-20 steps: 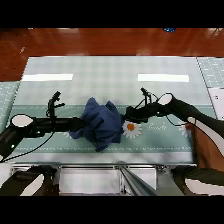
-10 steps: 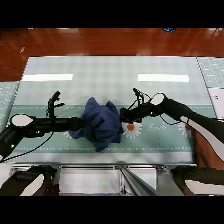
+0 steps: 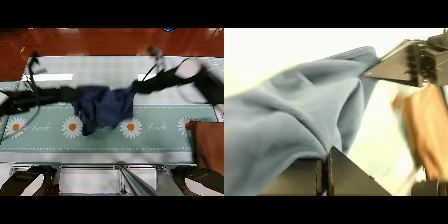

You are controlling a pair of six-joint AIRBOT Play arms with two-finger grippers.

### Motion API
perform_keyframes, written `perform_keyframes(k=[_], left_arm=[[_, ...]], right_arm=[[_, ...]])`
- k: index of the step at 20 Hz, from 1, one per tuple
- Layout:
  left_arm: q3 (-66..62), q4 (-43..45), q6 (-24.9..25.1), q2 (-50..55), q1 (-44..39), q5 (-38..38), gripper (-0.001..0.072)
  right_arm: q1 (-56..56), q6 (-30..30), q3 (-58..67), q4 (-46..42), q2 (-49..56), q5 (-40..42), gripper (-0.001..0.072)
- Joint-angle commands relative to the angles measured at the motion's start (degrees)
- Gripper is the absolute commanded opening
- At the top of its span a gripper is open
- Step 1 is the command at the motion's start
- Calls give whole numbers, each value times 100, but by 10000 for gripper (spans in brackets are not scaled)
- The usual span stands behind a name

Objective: Fold the shirts.

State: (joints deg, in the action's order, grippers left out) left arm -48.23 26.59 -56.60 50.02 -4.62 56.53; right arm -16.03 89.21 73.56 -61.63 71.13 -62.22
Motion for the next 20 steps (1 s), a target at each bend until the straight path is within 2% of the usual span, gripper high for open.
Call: perform_keyframes(k=[1, 5, 11, 13, 16, 20], left_arm=[[-1622, 514, -514, -13, 210, -7, 23], [-3445, 1362, -1106, -26, 535, 756, 23], [-5458, 1397, -1381, -339, 577, 1469, 23], [-5600, 1397, -1519, -525, 577, 1875, 23], [-5501, 1397, -1740, -765, 577, 2959, 23], [-4468, 1394, -1770, -1078, 577, 3265, 23]], right_arm=[[568, 240, 1388, -1067, -894, -581, 22], [824, -35, 2610, -1445, -1851, -944, 22], [824, -195, 3528, -1506, -2804, -896, 22], [824, -201, 3652, -1488, -2979, -857, 22], [824, -201, 3654, -1366, -3126, -861, 22], [824, -199, 3567, -1224, -2949, -1432, 23]])
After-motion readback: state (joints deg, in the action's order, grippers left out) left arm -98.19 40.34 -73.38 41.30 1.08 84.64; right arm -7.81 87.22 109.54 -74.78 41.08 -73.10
